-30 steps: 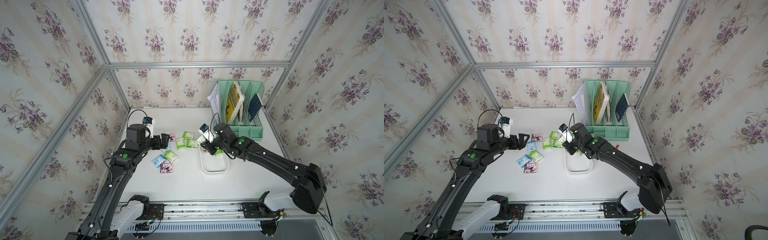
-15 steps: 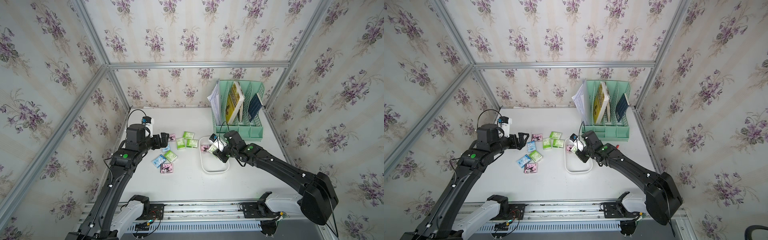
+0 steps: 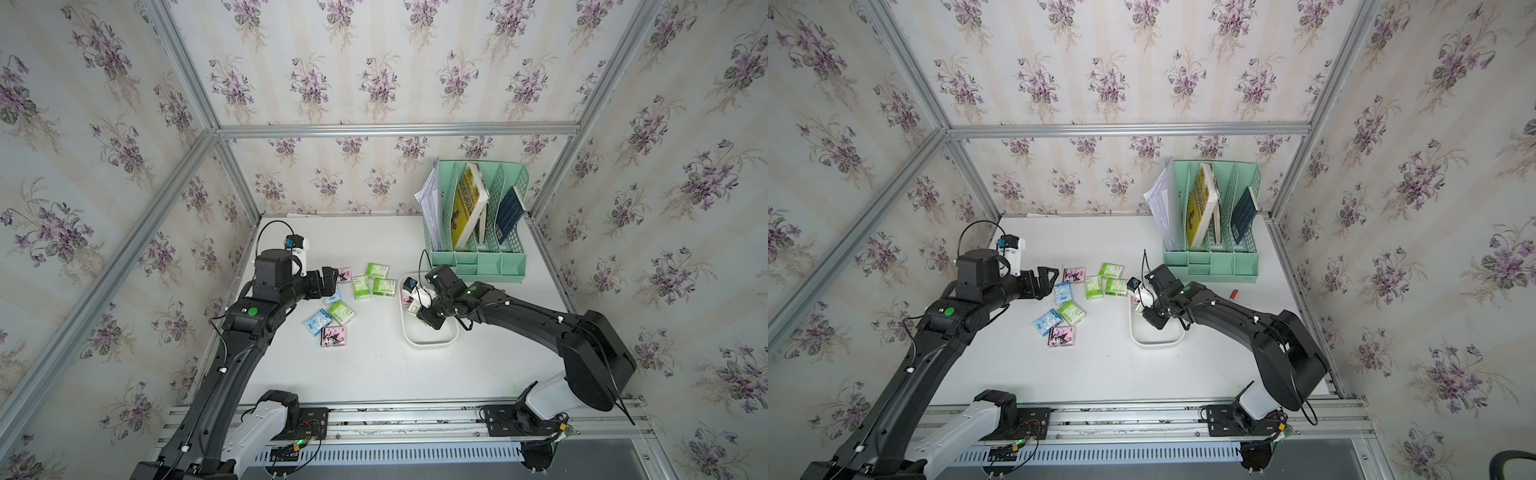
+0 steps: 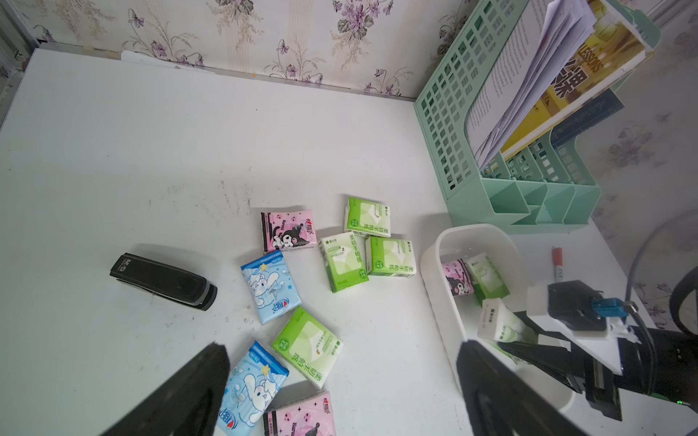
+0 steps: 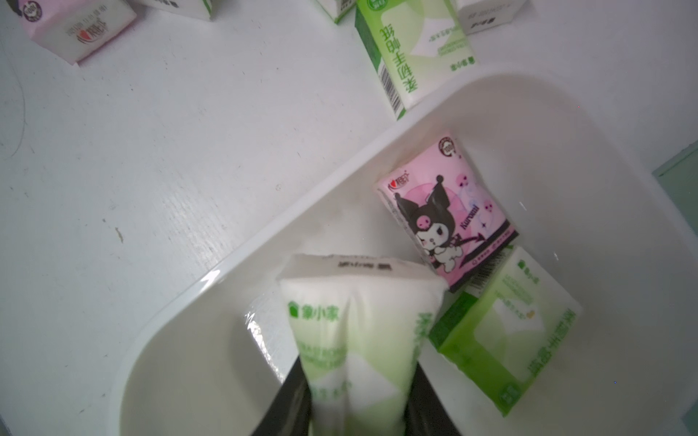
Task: Put the pocket tissues into the storage box
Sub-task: Place the pocket tissues in the storage box.
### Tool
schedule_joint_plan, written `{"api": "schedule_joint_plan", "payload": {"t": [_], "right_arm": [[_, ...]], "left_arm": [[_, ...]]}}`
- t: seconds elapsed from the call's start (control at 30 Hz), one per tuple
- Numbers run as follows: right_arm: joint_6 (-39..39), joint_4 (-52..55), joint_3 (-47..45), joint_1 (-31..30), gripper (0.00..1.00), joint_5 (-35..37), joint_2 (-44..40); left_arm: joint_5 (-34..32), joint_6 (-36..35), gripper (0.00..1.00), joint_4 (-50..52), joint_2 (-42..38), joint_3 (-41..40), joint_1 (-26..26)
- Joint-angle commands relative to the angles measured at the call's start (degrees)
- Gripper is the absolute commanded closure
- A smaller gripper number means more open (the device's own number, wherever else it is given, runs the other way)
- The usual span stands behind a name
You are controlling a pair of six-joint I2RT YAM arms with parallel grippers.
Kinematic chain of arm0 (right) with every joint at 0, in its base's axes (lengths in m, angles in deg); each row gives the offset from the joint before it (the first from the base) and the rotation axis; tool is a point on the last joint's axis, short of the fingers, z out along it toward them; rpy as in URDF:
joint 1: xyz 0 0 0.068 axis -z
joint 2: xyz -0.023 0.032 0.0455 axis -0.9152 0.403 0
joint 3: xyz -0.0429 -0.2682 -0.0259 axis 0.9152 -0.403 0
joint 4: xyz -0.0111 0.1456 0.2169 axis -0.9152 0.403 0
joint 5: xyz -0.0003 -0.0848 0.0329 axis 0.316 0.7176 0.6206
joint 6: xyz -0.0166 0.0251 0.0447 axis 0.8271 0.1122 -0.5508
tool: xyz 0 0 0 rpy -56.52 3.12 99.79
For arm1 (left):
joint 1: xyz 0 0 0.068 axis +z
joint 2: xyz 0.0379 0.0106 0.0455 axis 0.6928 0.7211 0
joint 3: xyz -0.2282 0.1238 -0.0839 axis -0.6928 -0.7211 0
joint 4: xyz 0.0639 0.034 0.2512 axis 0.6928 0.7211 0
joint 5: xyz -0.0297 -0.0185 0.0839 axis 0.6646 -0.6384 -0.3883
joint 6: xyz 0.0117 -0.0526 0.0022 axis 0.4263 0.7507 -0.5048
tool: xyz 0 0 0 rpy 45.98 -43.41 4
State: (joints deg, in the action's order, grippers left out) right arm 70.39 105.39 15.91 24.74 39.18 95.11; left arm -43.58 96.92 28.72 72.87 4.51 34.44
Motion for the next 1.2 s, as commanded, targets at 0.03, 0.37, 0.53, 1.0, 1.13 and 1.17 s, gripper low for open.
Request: {"api": "schedule_joint_plan", "payload": {"t": [0.03,0.37,0.53,1.0,1.13,1.17], "right_arm": [[0.0,-0.1,1.4,-0.2,0.72,2.0,2.6],[-3.1,-1.0,5.7,-0.1,0.45,1.4,6.7],[-5.3,-0.7,5.3,-0.1,0.39,1.8,4.3],[-21.4,9.4,-0.7,1.4,0.44,-1.2,-2.2],[-23.7,6.3,-3.1,1.8,0.48,-3.1,-1.7],[-23.9,6.0,-2.9,1.8,0.49,-3.3,-1.2]], "left_arm": [[-1.1,-0.9,0.01,-0.7,-0.4,-0.2,0.0],[-1.2,-1.6,0.01,-0.4,0.2,0.5,0.0],[-1.2,-2.1,0.01,0.1,0.7,1.7,0.0],[0.0,-1.4,0.01,-1.1,2.3,2.3,0.0],[0.0,-1.3,0.01,-1.2,2.1,2.1,0.0],[0.1,-1.3,0.01,-1.1,2.0,2.1,0.0]]}}
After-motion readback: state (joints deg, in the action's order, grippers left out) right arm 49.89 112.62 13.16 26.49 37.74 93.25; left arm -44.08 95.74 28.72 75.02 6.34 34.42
